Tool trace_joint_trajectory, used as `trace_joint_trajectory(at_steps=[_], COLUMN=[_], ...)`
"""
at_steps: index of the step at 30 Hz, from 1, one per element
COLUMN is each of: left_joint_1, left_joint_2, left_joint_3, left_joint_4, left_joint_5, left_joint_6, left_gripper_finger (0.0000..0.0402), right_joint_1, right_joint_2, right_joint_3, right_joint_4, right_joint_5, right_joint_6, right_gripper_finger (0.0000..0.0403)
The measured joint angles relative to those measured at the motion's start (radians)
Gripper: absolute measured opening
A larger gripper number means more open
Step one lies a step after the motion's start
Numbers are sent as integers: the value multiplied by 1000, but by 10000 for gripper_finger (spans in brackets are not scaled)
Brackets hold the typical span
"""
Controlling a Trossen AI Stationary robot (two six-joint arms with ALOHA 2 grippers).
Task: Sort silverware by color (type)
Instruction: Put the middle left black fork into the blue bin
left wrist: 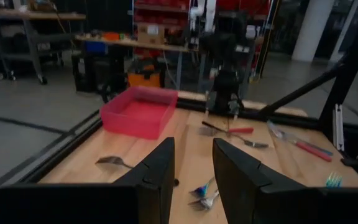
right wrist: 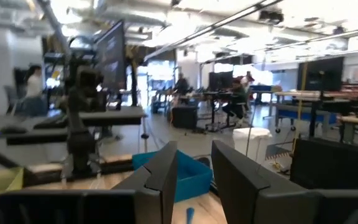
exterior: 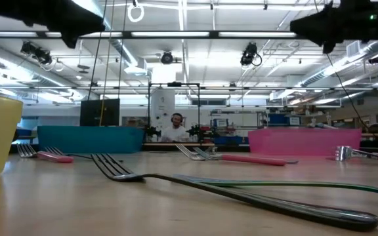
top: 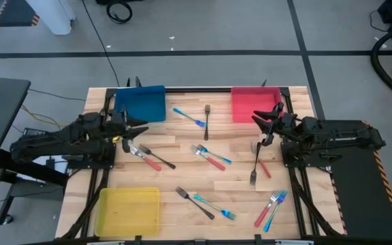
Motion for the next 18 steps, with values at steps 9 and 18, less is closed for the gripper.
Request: trace_joint_trajectory(at_steps=[9, 18], left_joint_1=[0, -2], left_joint_2=[166, 376], left_joint_3=[124, 124], left_joint_4=[-117, -126], left_joint_5=[0, 0], left_joint_6=[22, 106], left_gripper_finger=[109, 109], right_joint_1=[1, 1], right_joint_2=[9, 90], right_joint_3=[115, 115], right_joint_4=[-316, -355], right_joint_5=[-17, -17], right_joint_6=[147, 196], right_gripper_finger=[109, 109])
